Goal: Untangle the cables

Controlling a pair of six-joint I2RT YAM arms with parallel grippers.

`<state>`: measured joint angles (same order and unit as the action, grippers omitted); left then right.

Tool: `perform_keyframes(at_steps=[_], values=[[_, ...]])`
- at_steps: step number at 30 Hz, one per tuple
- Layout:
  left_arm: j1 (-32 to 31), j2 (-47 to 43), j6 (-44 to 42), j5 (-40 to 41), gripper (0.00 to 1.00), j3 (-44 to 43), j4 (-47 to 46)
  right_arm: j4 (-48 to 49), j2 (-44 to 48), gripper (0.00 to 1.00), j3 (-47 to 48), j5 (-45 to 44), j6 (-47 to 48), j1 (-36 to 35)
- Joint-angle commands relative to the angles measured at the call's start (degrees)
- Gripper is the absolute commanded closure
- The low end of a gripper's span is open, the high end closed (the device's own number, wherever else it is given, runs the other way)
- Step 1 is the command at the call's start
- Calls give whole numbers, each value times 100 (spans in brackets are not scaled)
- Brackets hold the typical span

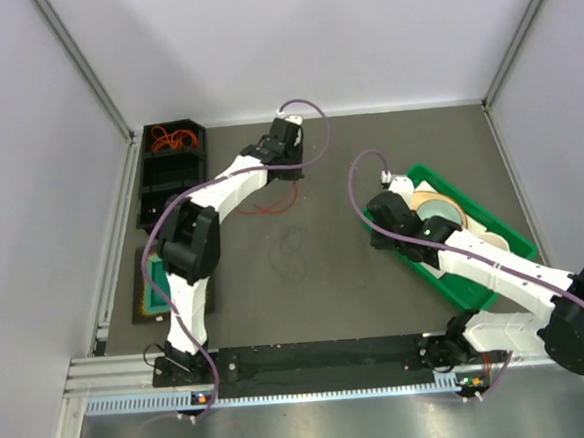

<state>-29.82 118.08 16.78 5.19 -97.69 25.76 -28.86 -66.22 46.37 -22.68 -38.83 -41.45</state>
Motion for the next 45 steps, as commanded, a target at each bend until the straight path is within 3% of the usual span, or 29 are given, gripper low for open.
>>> perform_keyframes(at_steps=[1,3,4,7,9,13,19,21,23,35,37,41,45], values=[[-173,556,44,201,100,-733,16,-14,161,87,56,-149,-63,41],[-217,759,124,500,98,-1041,165,-58,179,87,48,-184,-72,41],[-226,908,185,596,87,-1120,314,-119,197,87,39,-228,-81,32],[-269,962,282,869,68,-1103,298,-120,276,86,-5,-237,-99,32],[-287,945,309,1088,61,-1042,307,-120,267,86,-5,-246,-90,32],[-296,918,291,1353,56,-901,254,-94,232,85,21,-229,-63,41],[-287,1112,308,1116,54,-848,342,-67,179,85,48,-184,-63,32],[-287,1164,370,1063,42,-866,386,-67,179,85,48,-184,-63,32],[-287,1199,388,958,39,-848,395,-67,179,85,48,-184,-55,41],[-296,1445,388,738,37,-831,518,-41,118,85,83,-123,-46,32],[-296,1472,405,738,41,-839,527,-41,109,85,91,-114,-46,32],[-287,1507,449,843,63,-840,562,-41,100,85,100,-123,-37,41],[-287,1516,458,940,77,-796,597,-41,91,85,109,-123,-37,32]])
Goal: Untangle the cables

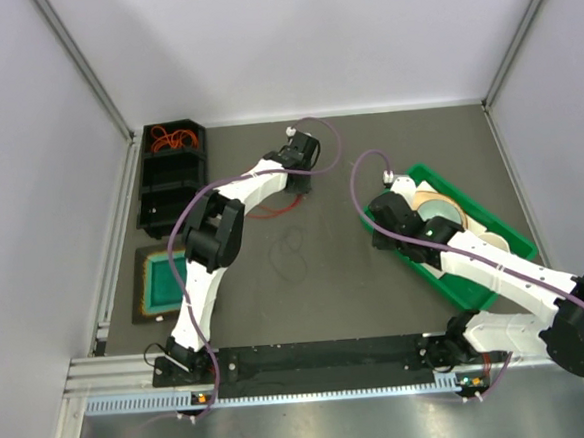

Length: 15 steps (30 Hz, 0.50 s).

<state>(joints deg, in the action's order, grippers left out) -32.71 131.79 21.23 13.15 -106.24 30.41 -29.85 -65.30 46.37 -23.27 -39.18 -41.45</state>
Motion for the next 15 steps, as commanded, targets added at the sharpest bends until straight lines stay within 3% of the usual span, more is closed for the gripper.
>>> perform_keyframes(at_steps=[1,2,3,9,15], values=[[1,137,21,144,80,68,131,67,-1,85,109,-47,7,41],[1,145,30,144,85,77,123,75,-1,85,118,-46,7,32],[10,146,47,162,100,94,131,67,-18,85,127,-46,7,32],[28,-117,109,-13,100,120,62,49,-18,85,153,-64,16,32],[511,-1058,873,-1893,100,1225,-1053,23,34,85,118,-143,-63,41]])
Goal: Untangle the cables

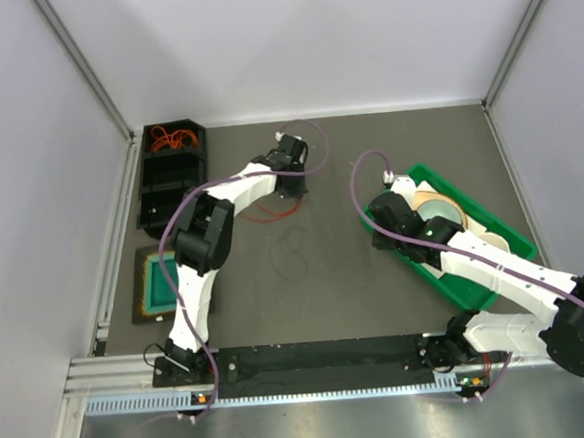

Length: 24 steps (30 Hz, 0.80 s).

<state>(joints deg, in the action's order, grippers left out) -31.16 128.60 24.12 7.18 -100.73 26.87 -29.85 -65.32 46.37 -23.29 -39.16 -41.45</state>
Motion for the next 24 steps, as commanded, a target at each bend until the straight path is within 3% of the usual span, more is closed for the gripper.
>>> perform_keyframes(at_steps=[1,13,23,24], values=[[382,-853,690,-1411,100,756,-840,14,54,85,109,-167,-92,41],[646,-1415,1463,-2985,100,1310,-1509,-65,336,85,21,-448,-171,32],[980,-2092,1675,-3434,100,1100,-1624,-100,415,83,4,-527,-206,41],[997,-2223,1666,-3425,100,1082,-1615,-100,423,77,4,-536,-224,32]])
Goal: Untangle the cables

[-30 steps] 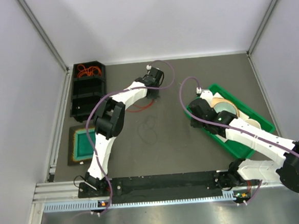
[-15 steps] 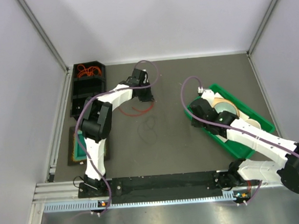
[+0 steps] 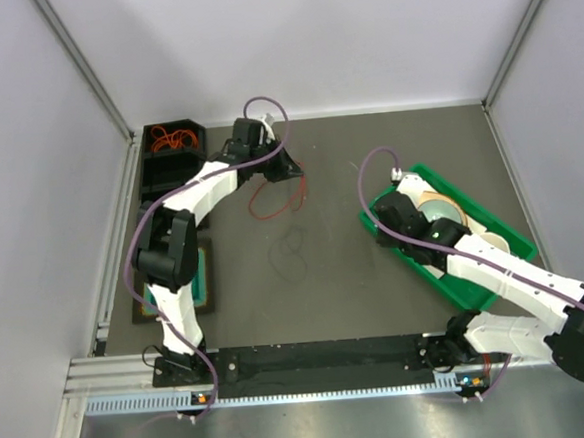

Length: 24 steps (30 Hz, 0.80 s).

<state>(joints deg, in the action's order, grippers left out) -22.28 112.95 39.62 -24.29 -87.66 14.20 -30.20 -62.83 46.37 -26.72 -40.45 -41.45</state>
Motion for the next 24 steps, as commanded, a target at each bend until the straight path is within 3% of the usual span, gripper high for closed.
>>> perform_keyframes(at_steps=[1,5,8,17,24], values=[[128,-729,108,-269,100,-243,-321,-57,174,72,-5,-202,-95,32],[294,-1037,81,-234,100,-331,-268,-30,245,44,-5,-193,-95,32],[391,-1266,55,-181,100,-375,-242,-48,253,32,30,-211,-77,32],[514,-1626,-86,-40,100,-551,-57,-83,394,27,92,-290,37,32],[453,-1424,-42,-181,100,-419,-31,74,368,27,92,-194,168,41]])
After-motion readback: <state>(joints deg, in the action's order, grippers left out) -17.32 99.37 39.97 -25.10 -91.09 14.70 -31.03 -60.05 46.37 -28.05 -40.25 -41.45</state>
